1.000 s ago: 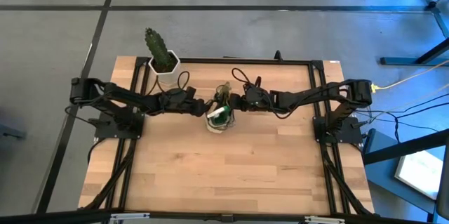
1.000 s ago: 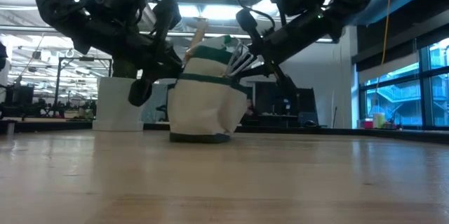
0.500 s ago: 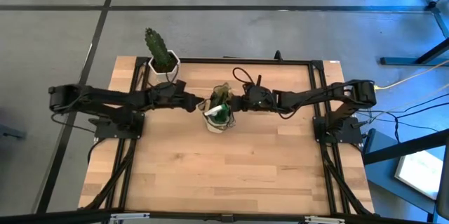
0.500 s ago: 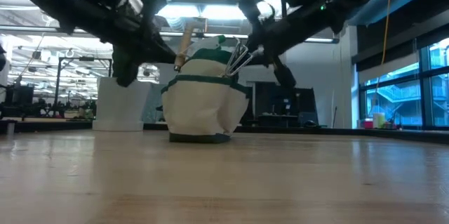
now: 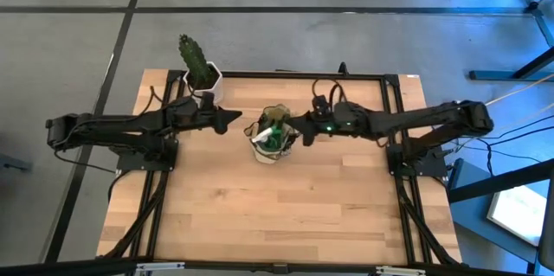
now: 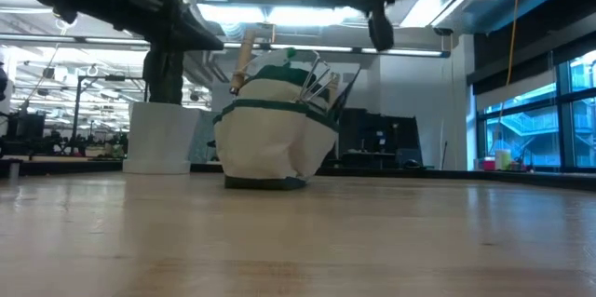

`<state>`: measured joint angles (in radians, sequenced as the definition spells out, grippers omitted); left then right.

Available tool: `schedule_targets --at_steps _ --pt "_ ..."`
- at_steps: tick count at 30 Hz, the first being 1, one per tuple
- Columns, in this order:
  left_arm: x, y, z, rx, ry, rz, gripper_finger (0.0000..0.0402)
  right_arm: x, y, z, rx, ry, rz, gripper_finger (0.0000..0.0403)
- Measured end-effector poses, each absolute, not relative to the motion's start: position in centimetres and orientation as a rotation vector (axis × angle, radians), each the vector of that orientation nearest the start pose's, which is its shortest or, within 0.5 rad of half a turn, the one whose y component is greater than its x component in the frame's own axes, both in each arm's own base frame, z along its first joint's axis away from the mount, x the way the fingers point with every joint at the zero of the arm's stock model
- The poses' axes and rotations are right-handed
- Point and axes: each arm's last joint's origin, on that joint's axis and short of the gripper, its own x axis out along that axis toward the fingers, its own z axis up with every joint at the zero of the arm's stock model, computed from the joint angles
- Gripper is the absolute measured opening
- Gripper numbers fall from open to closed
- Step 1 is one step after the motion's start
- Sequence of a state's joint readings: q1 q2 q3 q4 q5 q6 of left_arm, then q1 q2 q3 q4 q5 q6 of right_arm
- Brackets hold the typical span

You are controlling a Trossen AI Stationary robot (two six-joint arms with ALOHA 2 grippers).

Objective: Pick & Place Garden tools in Gardening bag
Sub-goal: Return to Home Position

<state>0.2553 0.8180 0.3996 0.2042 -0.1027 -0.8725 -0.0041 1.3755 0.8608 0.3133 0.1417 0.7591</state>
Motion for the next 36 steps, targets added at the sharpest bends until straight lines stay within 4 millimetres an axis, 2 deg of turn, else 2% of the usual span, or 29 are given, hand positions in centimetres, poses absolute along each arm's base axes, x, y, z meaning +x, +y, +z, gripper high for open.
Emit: schedule_targets --at_steps 10,18,23,26,29,36 --pt "17.5 3.8 24.1 -0.828 0.003 0.326 0.0002 28.2 3.5 31.7 0.557 0.045 0.219 0.0000" --pt "17.6 2.8 26.7 -0.806 -0.221 0.158 0.0003 26.3 8.2 33.7 0.449 -0.100 0.331 0.0000" --pt "17.5 2.5 27.1 -0.815 -0.268 0.142 0.0003 25.1 10.2 33.7 0.412 -0.061 0.352 0.0000" --pt "17.8 2.5 26.9 -0.824 -0.265 0.174 0.0003 24.1 10.4 33.3 0.396 0.002 0.325 0.0000" --pt "18.3 2.5 26.4 -0.848 -0.261 0.225 0.0003 22.6 9.8 32.9 0.391 0.014 0.330 0.0000" --pt "20.1 2.2 25.4 -0.908 -0.311 0.292 0.0003 16.9 6.6 30.5 0.428 -0.053 0.327 0.0000"
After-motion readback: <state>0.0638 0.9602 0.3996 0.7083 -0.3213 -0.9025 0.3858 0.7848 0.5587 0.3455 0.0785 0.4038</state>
